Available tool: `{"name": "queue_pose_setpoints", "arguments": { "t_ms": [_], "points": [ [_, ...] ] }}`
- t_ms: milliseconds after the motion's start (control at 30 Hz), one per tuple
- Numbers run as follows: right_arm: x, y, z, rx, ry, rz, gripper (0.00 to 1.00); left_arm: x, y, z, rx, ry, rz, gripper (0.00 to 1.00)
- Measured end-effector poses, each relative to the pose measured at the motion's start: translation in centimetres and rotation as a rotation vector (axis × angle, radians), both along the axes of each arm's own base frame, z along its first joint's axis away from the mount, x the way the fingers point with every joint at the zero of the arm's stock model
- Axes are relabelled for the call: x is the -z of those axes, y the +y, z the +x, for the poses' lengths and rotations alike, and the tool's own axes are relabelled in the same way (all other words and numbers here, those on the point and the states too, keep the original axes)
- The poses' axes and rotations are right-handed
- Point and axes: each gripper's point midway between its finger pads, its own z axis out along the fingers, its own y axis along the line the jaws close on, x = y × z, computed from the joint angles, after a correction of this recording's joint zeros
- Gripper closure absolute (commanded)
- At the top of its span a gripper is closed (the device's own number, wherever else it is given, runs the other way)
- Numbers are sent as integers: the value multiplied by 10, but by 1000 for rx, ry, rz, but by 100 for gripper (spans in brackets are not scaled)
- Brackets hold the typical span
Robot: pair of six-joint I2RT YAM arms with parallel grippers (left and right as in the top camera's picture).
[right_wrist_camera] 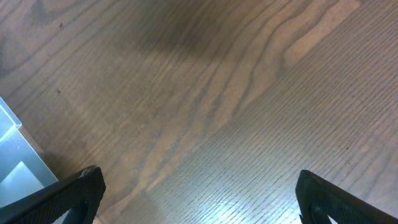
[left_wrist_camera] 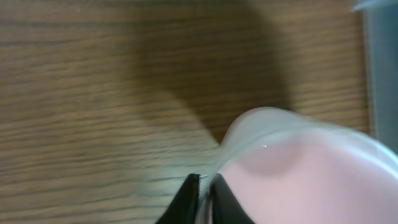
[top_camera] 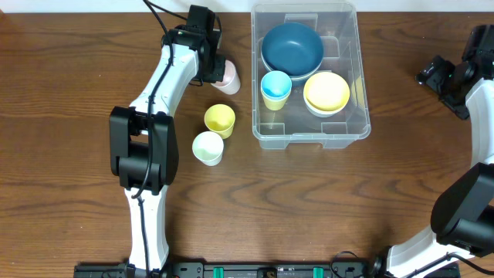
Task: Pack container
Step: 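Grasp the pink cup with the left gripper, then stack the pink cup onto the blue cup in the bin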
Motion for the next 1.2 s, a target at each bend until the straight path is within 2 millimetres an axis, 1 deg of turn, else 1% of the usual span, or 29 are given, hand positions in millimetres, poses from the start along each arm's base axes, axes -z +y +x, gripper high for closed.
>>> {"name": "queue_pose_setpoints", "arguments": {
  "t_ms": [67,233,300,367,400,500,533,600,633,700,733,767,800,833,900,967,1033,1100,1200],
  "points": [
    [0,0,0,0,0,0,1,-1,-4,1,9,-4,-20,94],
    [0,0,0,0,0,0,1,-2,-6,0,12,0,-32,94],
    [0,0,0,0,0,0,1,-7,-5,-3,13,8,-32,94],
    [0,0,0,0,0,0,1,-16,-6,-7,16,9,-35,94],
    [0,0,0,0,0,0,1,-27,-7,-8,19,-5,-40,94],
    [0,0,0,0,0,0,1,-75,-12,-12,32,-88,-60,94],
    [0,0,0,0,0,0,1,-97,-15,-16,41,-126,-69,94],
    [0,0,0,0,0,0,1,-150,-27,-25,70,-225,-98,94],
    [0,0,0,0,0,0,1,-177,-36,-32,98,-278,-118,94],
    [0,0,0,0,0,0,1,-214,-55,-46,159,-346,-150,94],
    [0,0,0,0,0,0,1,-229,-69,-56,200,-373,-166,94],
    [0,0,0,0,0,0,1,-236,-81,-63,234,-386,-177,94],
    [0,0,0,0,0,0,1,-238,-93,-69,267,-387,-185,94],
    [0,0,0,0,0,0,1,-235,-106,-75,298,-379,-191,94],
    [0,0,0,0,0,0,1,-219,-127,-79,349,-348,-189,94],
    [0,0,0,0,0,0,1,-197,-138,-77,369,-307,-178,94],
    [0,0,0,0,0,0,1,-171,-142,-72,370,-256,-158,94],
    [0,0,0,0,0,0,1,-149,-140,-68,360,-215,-138,94],
    [0,0,0,0,0,0,1,-131,-133,-61,340,-184,-113,94]
  ]
}}
